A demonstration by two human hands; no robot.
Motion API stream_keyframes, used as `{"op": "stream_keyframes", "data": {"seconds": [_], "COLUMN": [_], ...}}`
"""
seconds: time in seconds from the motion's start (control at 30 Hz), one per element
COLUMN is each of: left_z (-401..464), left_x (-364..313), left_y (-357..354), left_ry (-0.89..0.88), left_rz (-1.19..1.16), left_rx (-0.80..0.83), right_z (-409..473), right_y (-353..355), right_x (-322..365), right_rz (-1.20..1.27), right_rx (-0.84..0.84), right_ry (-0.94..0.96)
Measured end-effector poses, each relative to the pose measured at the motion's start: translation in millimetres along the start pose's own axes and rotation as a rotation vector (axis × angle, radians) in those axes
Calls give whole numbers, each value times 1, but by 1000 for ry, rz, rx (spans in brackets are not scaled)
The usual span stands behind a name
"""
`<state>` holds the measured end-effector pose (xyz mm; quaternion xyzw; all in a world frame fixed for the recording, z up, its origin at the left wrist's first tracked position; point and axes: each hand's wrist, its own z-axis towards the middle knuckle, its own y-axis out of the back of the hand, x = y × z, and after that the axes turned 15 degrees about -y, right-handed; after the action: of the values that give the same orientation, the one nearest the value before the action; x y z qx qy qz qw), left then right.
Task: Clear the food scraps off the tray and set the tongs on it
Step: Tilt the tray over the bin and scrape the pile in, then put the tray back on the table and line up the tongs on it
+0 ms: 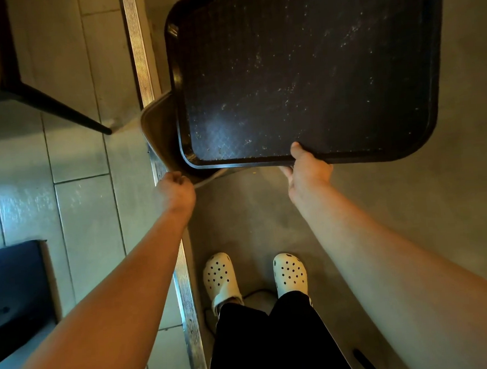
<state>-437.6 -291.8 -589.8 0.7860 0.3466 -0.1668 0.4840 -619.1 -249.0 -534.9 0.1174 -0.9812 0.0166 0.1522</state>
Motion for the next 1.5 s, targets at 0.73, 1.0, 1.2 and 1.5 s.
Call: {"op": "stream_keyframes", "data": {"seconds": [0.73,1.0,1.2,1.5], "left_z": [-128,-230,-291,-344], "left_x": [-20,-88,-133,-170], "left_y": [102,193,238,294], "left_ry": [430,352,222,94], "left_rz": [-999,-941,-913,-936], "left_rx": [-237,-315,-345,-489], "right_z": [-128,-239,-312,-395], "right_y": [35,70,88,77], "right_x": [-8,22,52,83], "right_rz": [-277,-359,-446,-518], "right_rx": [60,163,283,448], "right_ry": [-207,-263,-231,-170]}}
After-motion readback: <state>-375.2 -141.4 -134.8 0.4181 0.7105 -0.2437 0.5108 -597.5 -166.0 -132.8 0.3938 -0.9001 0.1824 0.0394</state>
